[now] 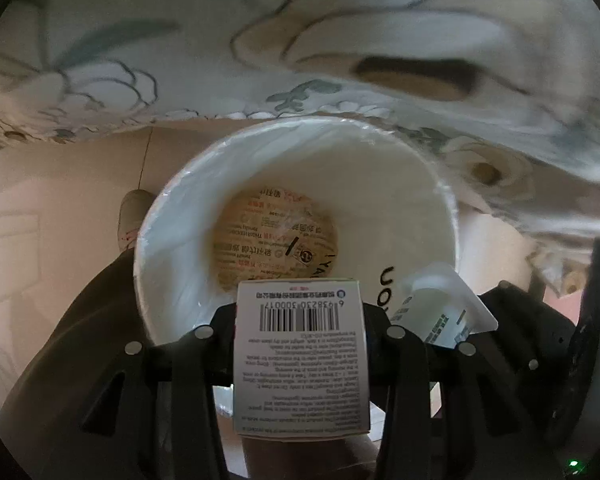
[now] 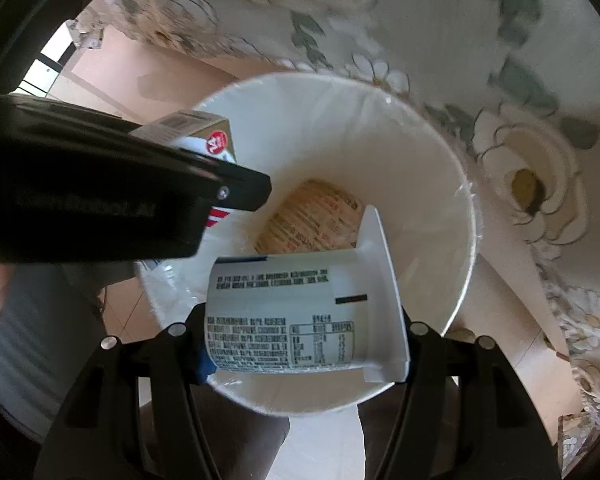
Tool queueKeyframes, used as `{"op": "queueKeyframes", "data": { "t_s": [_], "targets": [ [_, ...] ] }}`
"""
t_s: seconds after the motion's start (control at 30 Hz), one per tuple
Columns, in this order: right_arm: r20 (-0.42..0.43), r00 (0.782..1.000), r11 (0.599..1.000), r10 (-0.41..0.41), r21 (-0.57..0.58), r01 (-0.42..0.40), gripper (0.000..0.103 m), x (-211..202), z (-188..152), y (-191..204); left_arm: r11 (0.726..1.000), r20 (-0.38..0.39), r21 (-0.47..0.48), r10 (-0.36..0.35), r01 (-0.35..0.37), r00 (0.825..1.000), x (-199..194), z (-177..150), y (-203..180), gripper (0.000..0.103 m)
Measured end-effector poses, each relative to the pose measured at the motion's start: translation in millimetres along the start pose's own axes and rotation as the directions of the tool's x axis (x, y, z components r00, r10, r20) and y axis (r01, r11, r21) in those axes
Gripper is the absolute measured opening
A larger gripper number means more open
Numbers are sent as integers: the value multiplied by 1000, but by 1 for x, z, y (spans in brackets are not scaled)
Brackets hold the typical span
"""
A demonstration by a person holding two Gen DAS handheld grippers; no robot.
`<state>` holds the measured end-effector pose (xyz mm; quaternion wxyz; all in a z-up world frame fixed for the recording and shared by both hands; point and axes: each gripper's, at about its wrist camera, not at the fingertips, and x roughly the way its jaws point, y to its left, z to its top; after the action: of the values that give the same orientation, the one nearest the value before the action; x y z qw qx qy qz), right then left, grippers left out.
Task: Collect trash
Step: 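Open both tools over the trash bin, dropping cup and box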
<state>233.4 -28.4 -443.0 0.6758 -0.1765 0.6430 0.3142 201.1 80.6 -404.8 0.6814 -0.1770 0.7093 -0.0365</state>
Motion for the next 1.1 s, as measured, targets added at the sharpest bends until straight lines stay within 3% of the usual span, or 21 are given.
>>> {"op": "queueKeyframes", "data": {
  "t_s": [0.23,0.37,0.63,0.9,1.1],
  "targets": [
    [-7,1000,999,26,41,-26,62,11,4,-11,999,-29,-40,-36,35,999,16,14,8,45],
    [-21,999,995,35,89,-33,70,19,8,-15,993,-44,-98,-62,58,997,25,16,12,62],
    [-21,1000,996,23,89,-21,70,33,12,-11,994,-45,-95,-62,58,997,25,15,9,63],
    [-2,1000,996,4,91,-4,70,-3,-7,-9,998,-34,-64,5,-7,999,22,10,8,63],
    [43,999,996,-28,89,24,70,-47,-19,-7,998,22,9,59,-59,998,-7,-8,-4,63]
  ]
}}
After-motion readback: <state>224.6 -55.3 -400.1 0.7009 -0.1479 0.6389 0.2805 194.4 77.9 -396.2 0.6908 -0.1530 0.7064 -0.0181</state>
